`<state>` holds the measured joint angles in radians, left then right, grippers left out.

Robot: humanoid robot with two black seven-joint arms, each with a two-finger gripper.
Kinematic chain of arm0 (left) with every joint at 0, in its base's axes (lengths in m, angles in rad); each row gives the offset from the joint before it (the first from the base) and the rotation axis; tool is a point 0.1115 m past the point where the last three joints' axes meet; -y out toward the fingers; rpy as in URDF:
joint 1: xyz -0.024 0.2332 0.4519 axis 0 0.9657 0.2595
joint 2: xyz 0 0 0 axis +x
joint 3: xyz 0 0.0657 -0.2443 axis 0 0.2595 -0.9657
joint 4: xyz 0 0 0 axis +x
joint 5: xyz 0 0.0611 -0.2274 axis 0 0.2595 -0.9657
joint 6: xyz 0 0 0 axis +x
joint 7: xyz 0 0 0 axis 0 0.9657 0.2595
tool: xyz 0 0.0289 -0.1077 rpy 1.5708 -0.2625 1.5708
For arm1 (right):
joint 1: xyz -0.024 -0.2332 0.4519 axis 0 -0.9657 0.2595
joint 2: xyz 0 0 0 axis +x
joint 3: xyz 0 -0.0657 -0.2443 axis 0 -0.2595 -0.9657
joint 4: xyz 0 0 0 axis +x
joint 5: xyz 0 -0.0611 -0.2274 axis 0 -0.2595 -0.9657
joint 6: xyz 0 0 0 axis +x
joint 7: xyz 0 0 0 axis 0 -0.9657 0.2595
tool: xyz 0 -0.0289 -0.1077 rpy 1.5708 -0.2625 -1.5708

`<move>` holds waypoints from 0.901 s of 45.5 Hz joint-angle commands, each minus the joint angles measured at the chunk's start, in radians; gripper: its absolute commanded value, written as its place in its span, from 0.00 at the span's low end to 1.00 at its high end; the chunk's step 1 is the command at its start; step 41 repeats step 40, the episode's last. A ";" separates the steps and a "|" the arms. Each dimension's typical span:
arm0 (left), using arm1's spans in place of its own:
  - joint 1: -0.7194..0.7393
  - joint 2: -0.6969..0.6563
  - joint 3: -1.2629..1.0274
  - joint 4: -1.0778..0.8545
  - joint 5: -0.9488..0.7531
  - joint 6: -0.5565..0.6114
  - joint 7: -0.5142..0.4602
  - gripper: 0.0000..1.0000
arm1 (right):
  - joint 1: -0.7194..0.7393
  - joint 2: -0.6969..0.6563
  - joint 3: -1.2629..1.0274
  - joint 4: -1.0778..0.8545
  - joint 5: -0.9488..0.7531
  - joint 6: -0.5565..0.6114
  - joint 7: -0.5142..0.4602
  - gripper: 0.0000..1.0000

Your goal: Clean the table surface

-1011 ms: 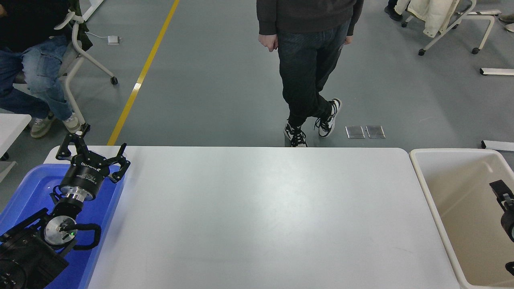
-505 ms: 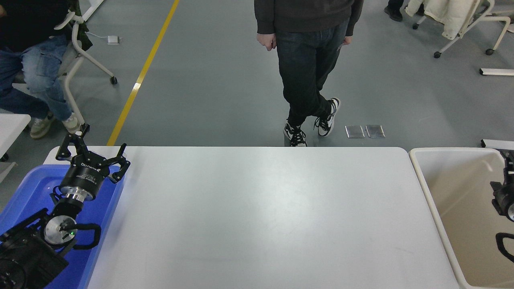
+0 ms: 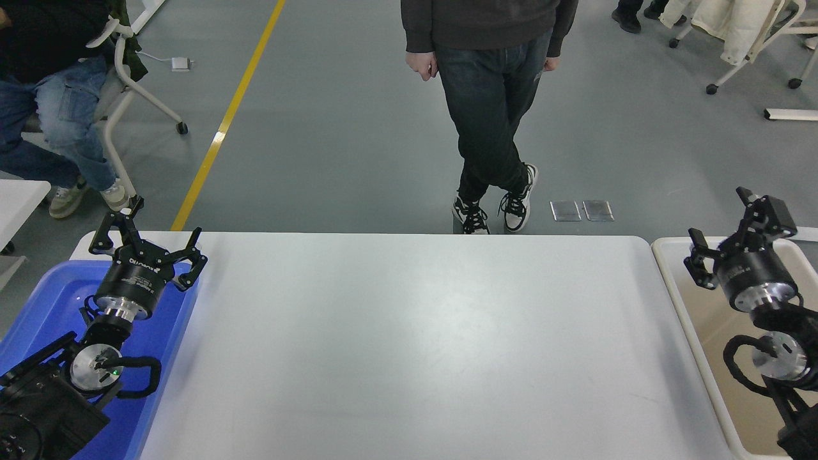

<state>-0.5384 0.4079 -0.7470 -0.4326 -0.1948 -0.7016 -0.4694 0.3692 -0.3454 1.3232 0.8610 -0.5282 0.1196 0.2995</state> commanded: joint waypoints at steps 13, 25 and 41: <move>0.000 0.000 0.000 0.000 0.000 0.001 0.000 1.00 | 0.004 0.117 0.018 -0.025 -0.067 0.017 0.124 1.00; 0.000 -0.001 0.000 0.000 0.000 0.001 0.000 1.00 | -0.006 0.137 -0.059 -0.073 -0.102 0.008 0.136 1.00; 0.000 0.000 0.000 0.000 0.000 0.001 0.000 1.00 | -0.013 0.144 -0.044 -0.060 -0.076 0.006 0.138 1.00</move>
